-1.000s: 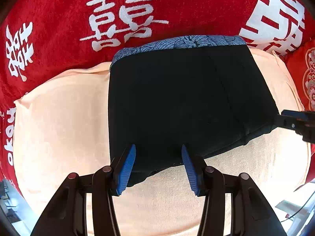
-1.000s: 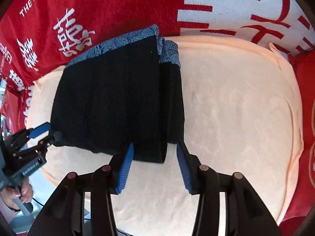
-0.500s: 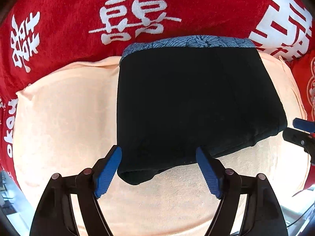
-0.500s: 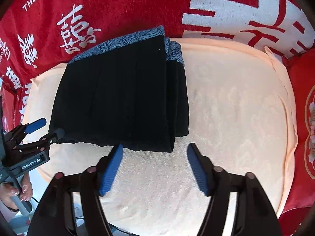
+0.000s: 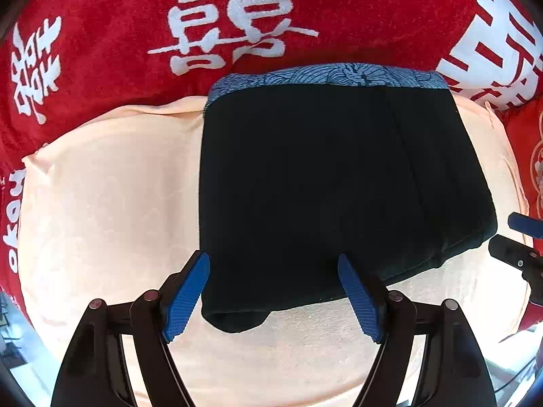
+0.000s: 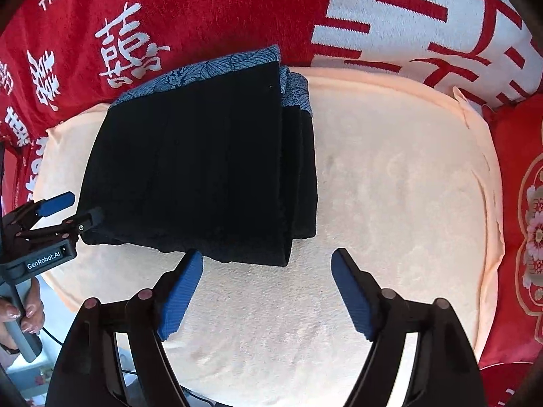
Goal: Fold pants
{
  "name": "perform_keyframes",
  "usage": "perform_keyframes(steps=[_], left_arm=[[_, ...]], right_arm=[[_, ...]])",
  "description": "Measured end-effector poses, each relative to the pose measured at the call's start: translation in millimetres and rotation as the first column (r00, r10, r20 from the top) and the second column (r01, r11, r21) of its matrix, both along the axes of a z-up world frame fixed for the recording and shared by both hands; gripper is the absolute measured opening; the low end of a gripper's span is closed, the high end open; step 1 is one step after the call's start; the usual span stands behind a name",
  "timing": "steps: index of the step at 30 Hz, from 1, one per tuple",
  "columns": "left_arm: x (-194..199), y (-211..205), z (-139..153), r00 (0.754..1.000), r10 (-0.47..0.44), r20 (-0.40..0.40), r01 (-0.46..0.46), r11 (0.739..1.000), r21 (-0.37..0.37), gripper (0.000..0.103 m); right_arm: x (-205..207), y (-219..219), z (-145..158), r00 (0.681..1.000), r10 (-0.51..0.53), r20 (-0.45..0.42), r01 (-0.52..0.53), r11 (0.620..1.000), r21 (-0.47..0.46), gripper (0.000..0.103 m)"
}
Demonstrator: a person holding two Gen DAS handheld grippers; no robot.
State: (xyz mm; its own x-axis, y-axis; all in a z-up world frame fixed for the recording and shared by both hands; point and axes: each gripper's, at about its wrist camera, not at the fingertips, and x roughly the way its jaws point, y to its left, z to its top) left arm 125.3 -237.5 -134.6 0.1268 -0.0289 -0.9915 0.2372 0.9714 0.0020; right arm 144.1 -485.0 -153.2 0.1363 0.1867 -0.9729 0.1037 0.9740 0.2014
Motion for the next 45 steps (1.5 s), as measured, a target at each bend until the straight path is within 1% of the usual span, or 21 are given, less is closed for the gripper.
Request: perform_keyframes(steps=[10,22,29,32,35,36,39,40,42,45], left_arm=[[10,3,1,1.000,0.012,0.001,-0.012,1.000,-0.009,0.079],[23,22,2,0.999,0.044,0.001,-0.044,0.999,-0.011,0.079],[34,35,0,0.997,0.078,0.004,-0.078,0.997,-0.030,0.079],[40,40,-2,0.996,0.086,-0.011,-0.086,0.994,-0.062,0.079],[45,46,-7,0.996,0.085,-0.037,-0.088,0.991,-0.099,0.079],[47,48,-9,0.995,0.086,-0.051,-0.091,0.989,-0.115,0.079],[53,55,-19,0.992,0.091,-0.091,-0.105,0.982,-0.159,0.079],[54,57,-21,0.991,0.091,-0.097,-0.107,0.980,-0.167,0.079],[57,61,-23,0.990,0.092,-0.104,-0.110,0.975,-0.191,0.079],[63,68,-28,0.989,0.089,-0.121,-0.115,0.966,-0.232,0.079]], right_arm=[[1,-4,-1,1.000,0.000,-0.003,0.000,1.000,-0.013,0.081],[5,-11,0,1.000,-0.002,-0.001,0.002,1.000,-0.025,0.081],[8,-18,2,1.000,-0.012,0.006,0.012,0.999,-0.041,0.081],[10,-20,4,1.000,-0.021,0.020,0.022,0.999,-0.033,0.081],[11,-27,8,0.998,-0.054,0.045,0.052,0.998,0.033,0.081],[13,-34,9,0.996,-0.078,0.050,0.074,0.995,0.073,0.081],[19,-49,4,0.990,-0.133,0.036,0.125,0.978,0.169,0.081],[22,-55,1,0.988,-0.152,0.031,0.142,0.967,0.213,0.081],[26,-60,-4,0.986,-0.165,0.026,0.152,0.951,0.267,0.081],[35,-62,-16,0.988,-0.153,0.007,0.143,0.940,0.311,0.082]])
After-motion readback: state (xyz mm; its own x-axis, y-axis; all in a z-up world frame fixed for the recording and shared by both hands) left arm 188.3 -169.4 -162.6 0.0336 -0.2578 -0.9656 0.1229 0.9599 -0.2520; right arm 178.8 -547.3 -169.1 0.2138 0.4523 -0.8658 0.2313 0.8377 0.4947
